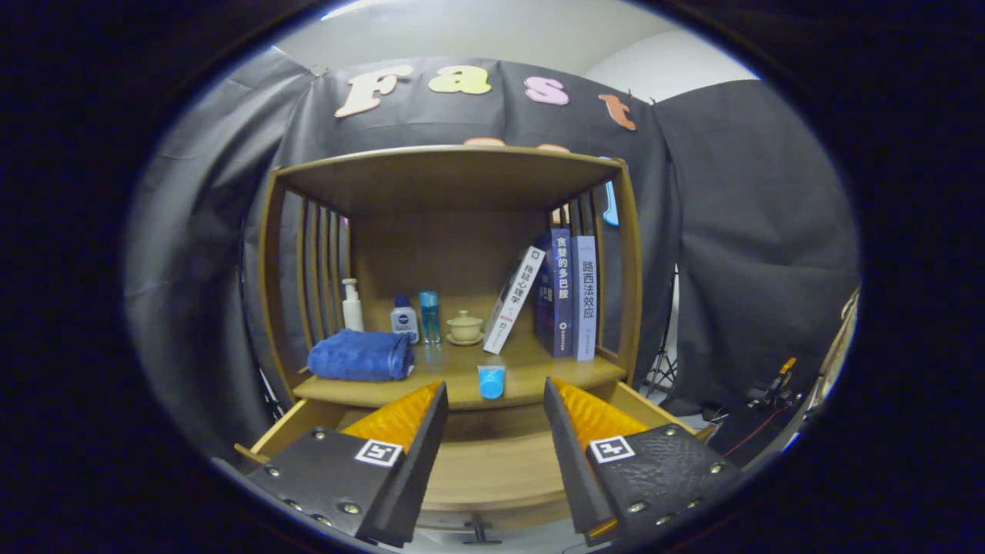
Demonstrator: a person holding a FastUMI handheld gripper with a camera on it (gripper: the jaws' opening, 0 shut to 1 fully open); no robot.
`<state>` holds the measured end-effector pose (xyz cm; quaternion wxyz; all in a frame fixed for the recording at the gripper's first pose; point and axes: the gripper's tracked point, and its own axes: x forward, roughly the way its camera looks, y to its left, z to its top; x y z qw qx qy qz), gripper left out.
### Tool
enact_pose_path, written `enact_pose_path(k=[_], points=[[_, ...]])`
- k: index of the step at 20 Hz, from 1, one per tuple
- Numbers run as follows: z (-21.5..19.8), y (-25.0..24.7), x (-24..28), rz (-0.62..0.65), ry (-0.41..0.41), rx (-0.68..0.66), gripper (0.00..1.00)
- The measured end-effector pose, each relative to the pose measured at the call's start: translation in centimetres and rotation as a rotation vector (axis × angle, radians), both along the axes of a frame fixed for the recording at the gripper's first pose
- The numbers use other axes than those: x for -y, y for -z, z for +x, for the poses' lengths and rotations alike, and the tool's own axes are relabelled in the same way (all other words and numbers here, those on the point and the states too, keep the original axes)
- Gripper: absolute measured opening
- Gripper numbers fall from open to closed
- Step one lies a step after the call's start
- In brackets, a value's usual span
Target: Pull open the drawer, take out the items inside it, and place them on the countertop above the cabinet.
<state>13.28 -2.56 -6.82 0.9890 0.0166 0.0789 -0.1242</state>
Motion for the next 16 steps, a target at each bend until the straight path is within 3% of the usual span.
enact_pose_path(k=[3,7,16], points=[[-2.9,2.3,-1.1,-0.03,-0.024,-0.036,0.75],[-5.4,6.7,-2.0,-0.009,-0.036,-0.117,0.93],[-6.2,12.4,-3.3,0.11,-0.067,-0.176,0.93]])
